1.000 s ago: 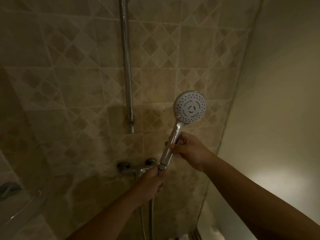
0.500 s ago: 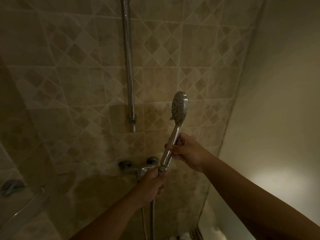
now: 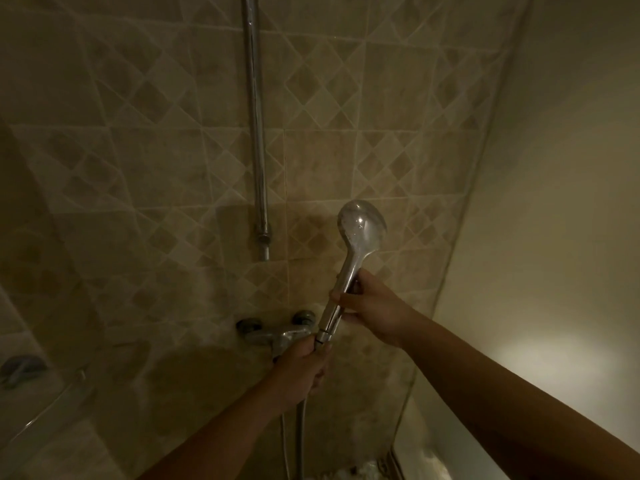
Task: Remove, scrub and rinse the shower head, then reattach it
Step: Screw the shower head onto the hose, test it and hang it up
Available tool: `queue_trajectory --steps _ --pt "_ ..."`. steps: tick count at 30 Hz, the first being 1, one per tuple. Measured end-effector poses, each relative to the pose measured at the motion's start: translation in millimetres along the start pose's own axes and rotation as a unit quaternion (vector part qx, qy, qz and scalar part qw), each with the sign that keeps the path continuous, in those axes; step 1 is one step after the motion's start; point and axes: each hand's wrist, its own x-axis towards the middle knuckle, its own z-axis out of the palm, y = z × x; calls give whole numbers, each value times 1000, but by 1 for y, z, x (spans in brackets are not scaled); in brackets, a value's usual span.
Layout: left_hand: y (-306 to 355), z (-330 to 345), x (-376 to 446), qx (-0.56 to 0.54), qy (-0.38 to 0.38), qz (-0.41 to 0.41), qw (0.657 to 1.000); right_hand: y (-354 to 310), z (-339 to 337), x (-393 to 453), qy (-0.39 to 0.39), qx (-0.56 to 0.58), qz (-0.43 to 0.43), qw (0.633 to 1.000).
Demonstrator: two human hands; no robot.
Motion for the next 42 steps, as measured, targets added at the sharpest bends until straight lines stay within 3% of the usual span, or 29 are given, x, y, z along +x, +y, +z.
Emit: queue_trajectory --steps 3,6,9,14,19,26,33,39,42 --pt "4 1 -1 -8 0 -2 1000 0 -4 -2 -47 54 -13 997" --pt "7 4 -2 4 3 1 1000 -3 1 -1 1 -38 -50 998" --pt "6 3 -3 7 11 0 1000 -3 1 1 18 -52 -40 998" --pt "9 2 -1 -5 16 10 1000 -9 -6 1 -56 33 -34 997" --pt "12 5 -5 -1 14 11 1000 -9 -1 1 1 -25 -51 998" --pt "8 3 -6 -22 -1 8 1000 -8 -8 -2 -74 49 -25 996" --pt "-4 0 2 -41 19 -1 999 -6 -2 -3 -26 28 -43 998" --pt "2 -6 -5 -112 -87 1 990 -4 -7 -6 -147 199 13 969" --pt "4 -4 -5 -81 -52 2 995 -4 -3 -8 -119 182 -3 976"
